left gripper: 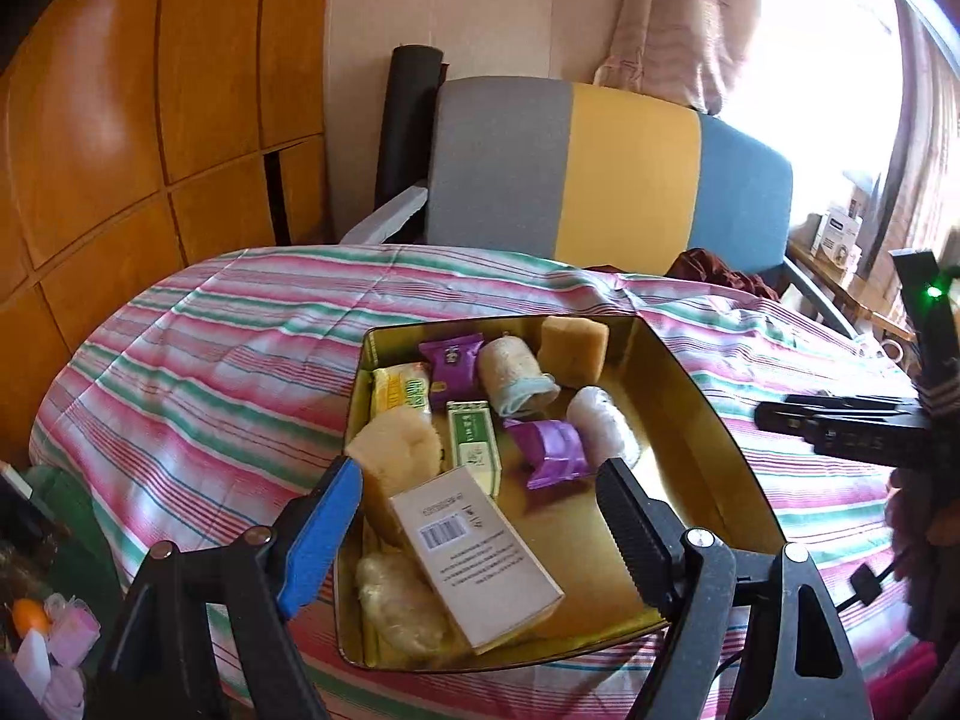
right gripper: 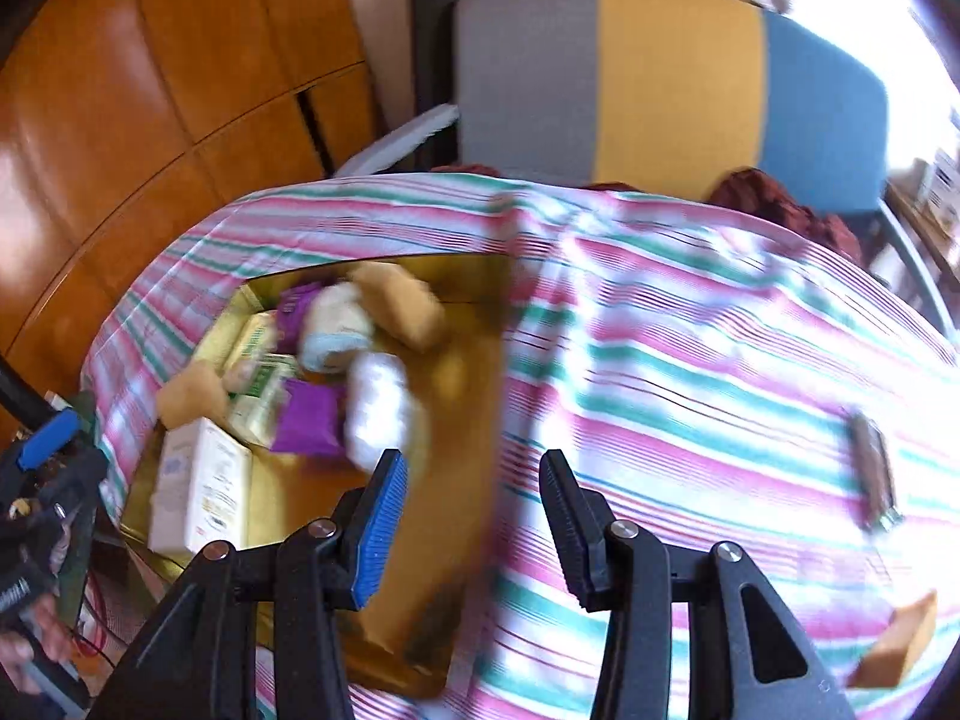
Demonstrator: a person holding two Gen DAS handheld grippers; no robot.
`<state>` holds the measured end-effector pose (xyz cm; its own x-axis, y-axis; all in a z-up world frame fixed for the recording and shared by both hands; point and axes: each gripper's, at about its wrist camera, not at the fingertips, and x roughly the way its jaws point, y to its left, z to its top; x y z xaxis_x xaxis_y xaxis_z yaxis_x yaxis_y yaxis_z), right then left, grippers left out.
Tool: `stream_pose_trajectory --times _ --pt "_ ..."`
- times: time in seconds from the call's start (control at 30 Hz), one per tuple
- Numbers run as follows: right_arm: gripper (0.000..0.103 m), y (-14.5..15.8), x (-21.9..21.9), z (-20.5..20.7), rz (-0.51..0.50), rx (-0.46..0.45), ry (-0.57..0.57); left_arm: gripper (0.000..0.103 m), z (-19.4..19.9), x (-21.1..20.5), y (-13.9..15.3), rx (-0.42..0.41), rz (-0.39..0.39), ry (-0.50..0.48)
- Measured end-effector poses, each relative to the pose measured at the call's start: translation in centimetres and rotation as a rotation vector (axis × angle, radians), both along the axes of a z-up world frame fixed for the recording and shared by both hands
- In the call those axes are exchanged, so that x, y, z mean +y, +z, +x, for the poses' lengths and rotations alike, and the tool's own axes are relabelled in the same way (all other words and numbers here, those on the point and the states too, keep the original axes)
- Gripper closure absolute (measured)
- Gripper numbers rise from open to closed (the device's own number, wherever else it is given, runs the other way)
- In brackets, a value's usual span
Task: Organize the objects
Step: 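Move the right tool back to the cloth and grasp the second yellow sponge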
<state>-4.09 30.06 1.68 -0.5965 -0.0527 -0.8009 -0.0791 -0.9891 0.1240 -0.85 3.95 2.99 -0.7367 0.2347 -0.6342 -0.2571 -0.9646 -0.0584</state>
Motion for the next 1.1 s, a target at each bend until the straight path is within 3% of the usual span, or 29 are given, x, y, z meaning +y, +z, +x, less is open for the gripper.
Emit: stream_pose_trajectory --times 0.23,0.4,0.43,0.5,0.6,0.77,0.97,1.1 --pt "0.057 0.4 9.3 5.6 0.03 -0.018 -0.228 0.02 0.3 2.3 0.3 0.008 -0.022 -0.059" --pt "0.056 1.0 17.9 10.8 -0.011 -0.02 -0.505 0.02 0.4 5.0 0.6 0.018 -0.025 -0.131" --pt "0.055 1.2 19.4 11.7 -0.013 -0.021 -0.56 0.02 0.4 5.5 0.6 0.017 -0.024 -0.145" --pt "0.042 1.3 22.3 13.7 -0.028 -0.03 -0.662 0.02 0.5 6.8 0.5 0.014 -0.026 -0.177" --pt "0.035 0.5 25.3 15.8 -0.053 -0.068 -0.768 0.02 0.7 8.8 0.4 0.006 -0.031 -0.225" --pt "0.034 -2.8 27.3 16.4 -0.137 -0.147 -0.804 0.019 1.3 12.0 0.5 0.005 -0.047 -0.298" --pt "0.034 -6.3 28.2 15.6 -0.274 -0.171 -0.789 0.019 2.0 15.6 0.7 0.003 -0.065 -0.37" --pt "0.047 -5.9 27.5 15.4 -0.24 -0.16 -0.755 0.019 2.0 18.5 0.6 -0.014 -0.077 -0.42"
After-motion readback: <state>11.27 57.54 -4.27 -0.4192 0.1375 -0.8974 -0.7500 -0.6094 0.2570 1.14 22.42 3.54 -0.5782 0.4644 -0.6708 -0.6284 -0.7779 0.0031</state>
